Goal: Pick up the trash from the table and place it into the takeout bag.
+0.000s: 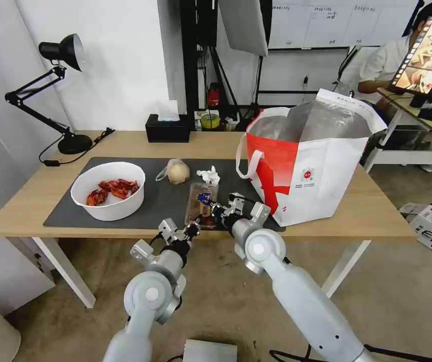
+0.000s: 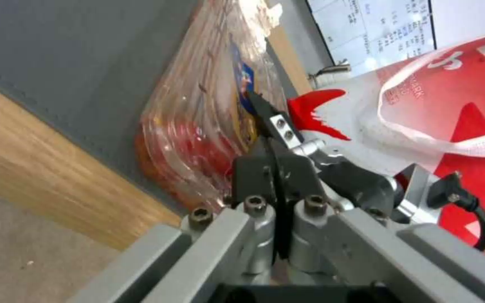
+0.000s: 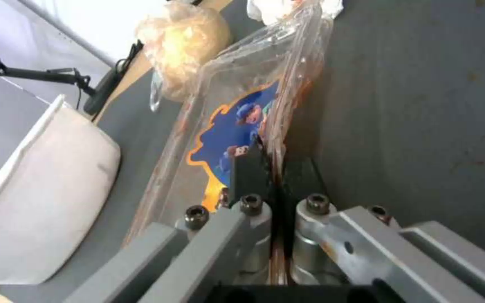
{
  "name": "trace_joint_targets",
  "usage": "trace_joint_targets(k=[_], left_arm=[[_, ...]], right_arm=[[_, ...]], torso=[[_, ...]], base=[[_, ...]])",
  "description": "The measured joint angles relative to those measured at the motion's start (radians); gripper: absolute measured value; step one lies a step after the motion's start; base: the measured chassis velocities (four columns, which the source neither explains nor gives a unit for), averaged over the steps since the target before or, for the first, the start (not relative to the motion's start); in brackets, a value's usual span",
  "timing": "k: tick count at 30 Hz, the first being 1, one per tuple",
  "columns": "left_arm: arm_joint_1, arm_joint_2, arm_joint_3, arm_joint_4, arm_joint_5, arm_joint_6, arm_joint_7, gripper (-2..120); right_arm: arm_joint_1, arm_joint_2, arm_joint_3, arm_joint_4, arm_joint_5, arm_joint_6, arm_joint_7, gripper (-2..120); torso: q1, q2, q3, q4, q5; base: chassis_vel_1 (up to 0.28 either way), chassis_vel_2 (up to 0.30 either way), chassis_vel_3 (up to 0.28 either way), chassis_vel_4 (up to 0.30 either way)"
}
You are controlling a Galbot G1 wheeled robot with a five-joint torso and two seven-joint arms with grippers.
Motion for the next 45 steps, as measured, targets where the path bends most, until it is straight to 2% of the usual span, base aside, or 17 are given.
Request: trace_joint_targets(k=[3,6,8,10,12,14,19,20,22,24,25,28,32,34,36,40,45], left_arm=[[0.005,0.004,0.000,-0.008,0.005,0.000,0.002,5],[0.022,0.022,-0.011,-0.023,0.037,0.000,0.035,21],[0.026,0.025,-0.014,-0.027,0.043,-0.001,0.039,23],[0.041,0.042,-0.029,-0.047,0.067,-0.003,0.058,34],[0.046,0.048,-0.034,-0.052,0.078,-0.007,0.068,37],[0.064,0.070,-0.052,-0.065,0.135,-0.029,0.108,50],[0.090,0.093,-0.086,-0.098,0.175,-0.036,0.144,64],[0.107,0.103,-0.105,-0.119,0.199,-0.039,0.161,72],[0.115,0.108,-0.114,-0.126,0.220,-0.045,0.173,75],[0.144,0.124,-0.143,-0.138,0.297,-0.066,0.222,85],[0.144,0.124,-0.143,-0.138,0.297,-0.066,0.222,85],[0.178,0.144,-0.185,-0.157,0.397,-0.102,0.269,98],[0.199,0.152,-0.210,-0.157,0.463,-0.127,0.304,99],[0.237,0.165,-0.254,-0.139,0.584,-0.183,0.360,100],[0.261,0.168,-0.275,-0.130,0.639,-0.215,0.382,100],[0.293,0.164,-0.291,-0.114,0.705,-0.257,0.404,100],[0.337,0.149,-0.312,-0.059,0.840,-0.355,0.440,100]], right_arm=[[-0.002,0.000,0.001,0.001,-0.001,0.000,0.000,0],[-0.003,-0.002,0.003,0.002,-0.005,0.001,0.001,0],[-0.004,-0.002,0.003,0.002,-0.007,0.001,0.001,0],[-0.006,-0.002,0.005,0.002,-0.013,0.001,0.001,0],[-0.007,-0.003,0.005,0.003,-0.014,0.002,0.001,0],[-0.010,-0.003,0.006,0.004,-0.017,0.002,0.001,0],[-0.012,-0.002,0.007,0.006,-0.018,0.002,0.002,0],[-0.013,-0.001,0.009,0.007,-0.019,0.002,0.002,0],[-0.014,0.000,0.011,0.007,-0.019,0.002,0.003,0],[-0.017,0.001,0.016,0.014,-0.019,0.002,0.006,0],[-0.017,0.001,0.016,0.014,-0.019,0.002,0.006,0],[-0.017,0.000,0.025,0.031,-0.017,0.001,0.013,0],[-0.015,-0.001,0.030,0.047,-0.015,0.001,0.015,0],[-0.015,-0.005,0.040,0.073,-0.004,0.001,0.020,0],[-0.016,-0.007,0.047,0.092,0.007,0.001,0.026,0],[-0.020,-0.007,0.057,0.122,0.017,0.001,0.034,0],[-0.023,0.001,0.077,0.186,0.056,0.000,0.064,0]], torso=[[0.000,0.000,0.000,0.0000,0.0000],[0.000,0.000,0.000,0.0001,0.0000],[0.000,0.000,0.000,0.0001,0.0000],[0.000,0.000,0.000,0.0001,0.0000],[0.000,0.000,0.000,0.0002,0.0000],[0.000,0.000,0.000,0.0001,-0.0001],[0.000,0.000,0.000,0.0001,-0.0002],[0.000,0.000,0.000,0.0001,-0.0001],[0.000,0.000,0.000,0.0001,-0.0001],[0.000,0.000,0.000,0.0001,-0.0002],[0.000,0.000,0.000,0.0001,-0.0002],[0.000,0.000,0.000,-0.0002,-0.0002],[0.000,0.000,0.000,-0.0002,-0.0002],[0.000,0.000,0.000,0.0000,-0.0001],[0.000,0.000,0.000,-0.0001,-0.0001],[0.000,0.000,0.000,-0.0001,-0.0001],[0.000,0.000,0.000,-0.0001,-0.0001]], base=[[0.000,0.000,0.000,0.000],[0.000,0.000,0.000,0.000],[0.000,0.000,0.000,0.000],[0.000,0.000,0.000,0.000],[0.000,0.000,0.000,0.000],[0.000,0.000,0.000,0.000],[0.000,0.000,0.000,0.000],[0.000,0.000,0.000,0.000],[0.000,0.000,0.000,0.000],[0.000,0.000,0.000,0.000],[0.000,0.000,0.000,0.000],[0.000,0.000,0.000,0.000],[0.000,0.000,0.000,0.000],[0.000,0.000,0.000,0.000],[0.000,0.000,0.000,0.000],[0.000,0.000,0.000,0.000],[0.000,0.000,0.000,0.000]])
